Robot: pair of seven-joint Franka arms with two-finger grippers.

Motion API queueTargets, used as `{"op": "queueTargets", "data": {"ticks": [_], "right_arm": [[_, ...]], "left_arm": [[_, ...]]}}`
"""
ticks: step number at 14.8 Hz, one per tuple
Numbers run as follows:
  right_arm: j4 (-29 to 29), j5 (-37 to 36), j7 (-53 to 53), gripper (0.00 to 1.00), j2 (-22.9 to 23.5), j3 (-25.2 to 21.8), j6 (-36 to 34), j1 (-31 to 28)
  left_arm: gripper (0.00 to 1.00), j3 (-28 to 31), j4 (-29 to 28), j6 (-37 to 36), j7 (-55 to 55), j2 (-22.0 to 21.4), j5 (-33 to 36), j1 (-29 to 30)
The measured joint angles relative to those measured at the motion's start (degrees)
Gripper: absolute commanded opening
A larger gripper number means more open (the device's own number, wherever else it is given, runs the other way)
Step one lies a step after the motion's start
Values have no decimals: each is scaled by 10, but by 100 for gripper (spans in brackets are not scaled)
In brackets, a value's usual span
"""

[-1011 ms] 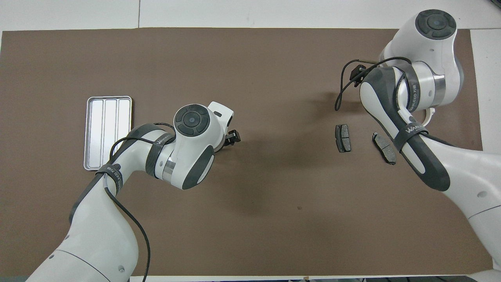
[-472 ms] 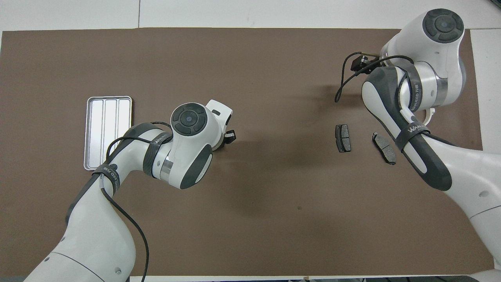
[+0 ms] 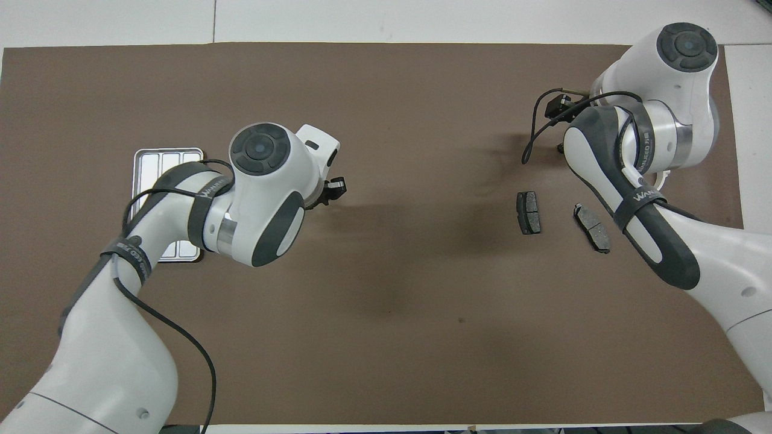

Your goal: Pick bearing gear from pile to tray

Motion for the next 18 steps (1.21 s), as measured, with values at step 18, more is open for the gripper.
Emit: {"op": "queueTargets", "data": {"ticks": [18], "right_arm": [[-39,8,-28,91,20,4,52,-5]], "left_arm": [[13,-8,-202,15,469,-164,4,327]]}}
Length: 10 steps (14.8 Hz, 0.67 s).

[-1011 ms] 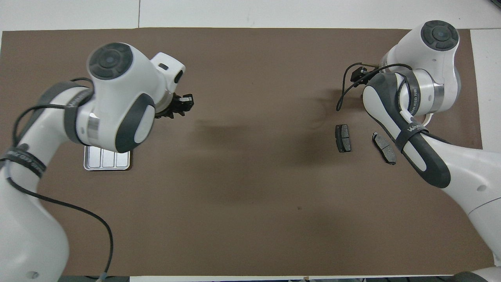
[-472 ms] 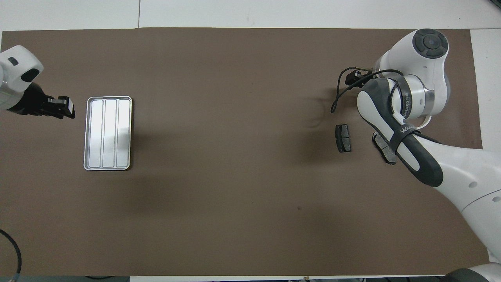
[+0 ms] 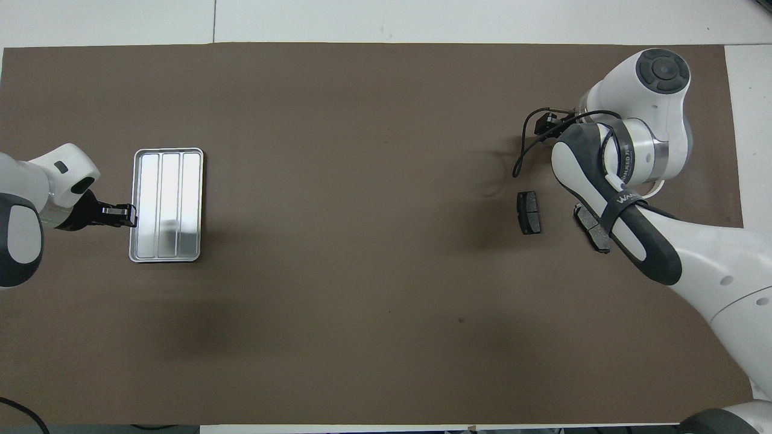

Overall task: Pick bearing gear from pile to tray
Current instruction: 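Lower the bearing into the silver tray and open the left gripper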

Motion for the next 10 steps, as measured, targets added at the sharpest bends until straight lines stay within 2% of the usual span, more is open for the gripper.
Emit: {"op": "queueTargets", "data": {"ticks": [4,7,10], "right_arm": [[-2,0,0,83,0,0,0,-2],[-2,0,0,71,0,0,0,-2],[-3,1,0,54,0,0,0,-2]], "left_arm": [[13,-2,-52,64,-3,-12,0,-1],[13,-2,-87,118,-28,-11,0,-19],[13,-3,-103,145,-60,-6,0,-45]]}}
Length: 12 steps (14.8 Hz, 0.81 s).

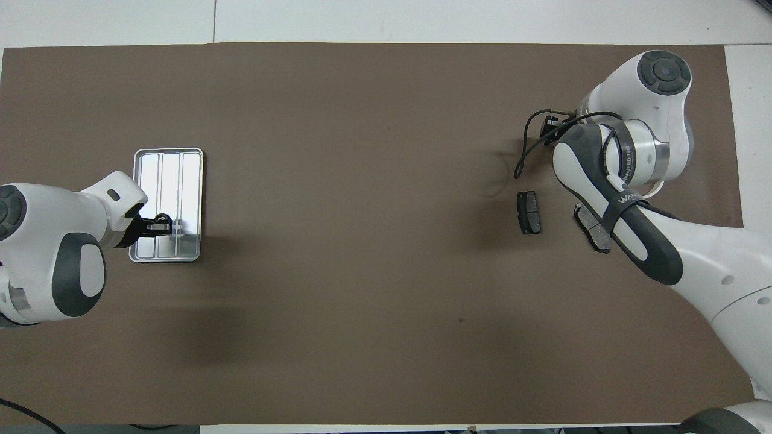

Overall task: Pick bearing gear from pile to tray
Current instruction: 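Lower the bearing into the silver tray and open the left gripper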

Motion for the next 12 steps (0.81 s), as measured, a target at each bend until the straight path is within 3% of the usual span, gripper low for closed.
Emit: {"op": "queueTargets", "data": {"ticks": [2,7,12], "right_arm": [[0,1,0,43,0,0,1,0],[0,1,0,0,-3,1,1,0],[0,2,0,0,-3,1,1,-1]], "left_arm": [[13,0,-3,6,-9,5,0,-6],[13,3,-5,8,-9,8,0,-6],[13,3,-10,8,-9,9,0,-6]]}}
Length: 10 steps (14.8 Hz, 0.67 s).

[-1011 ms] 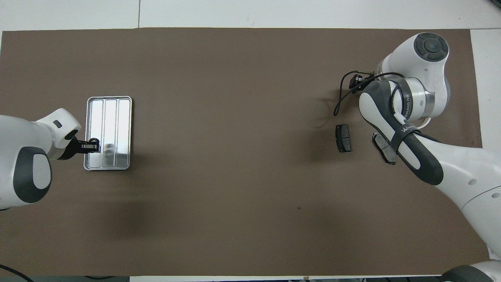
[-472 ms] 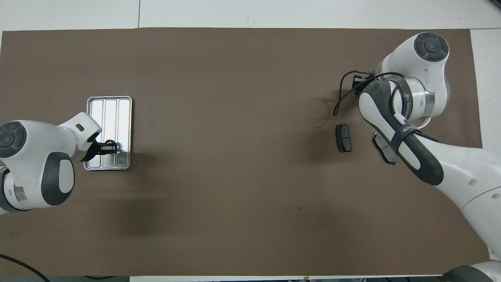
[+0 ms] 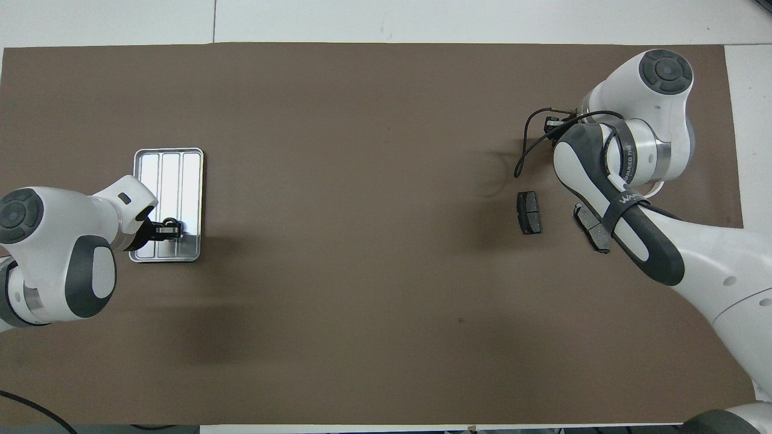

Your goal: Pick bearing gear from pile to tray

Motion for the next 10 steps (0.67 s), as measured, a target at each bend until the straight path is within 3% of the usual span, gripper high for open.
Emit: {"op": "queueTargets", "data": {"ticks": [4,8,9,10], "right_arm": [[9,0,-13,0,-2,-1,-26,-1],[95,0,-19,0,-29,20,-180,6],[116,0,-19,0,-38,31,-215,9],[132,0,-19,0,-48,43,-243,13]], "left_arm": [[13,1,-2,1,0,0,0,0],[13,1,-7,4,0,1,0,0],[22,1,-9,8,0,2,0,0],[58,1,-10,9,0,4,0,0]]}}
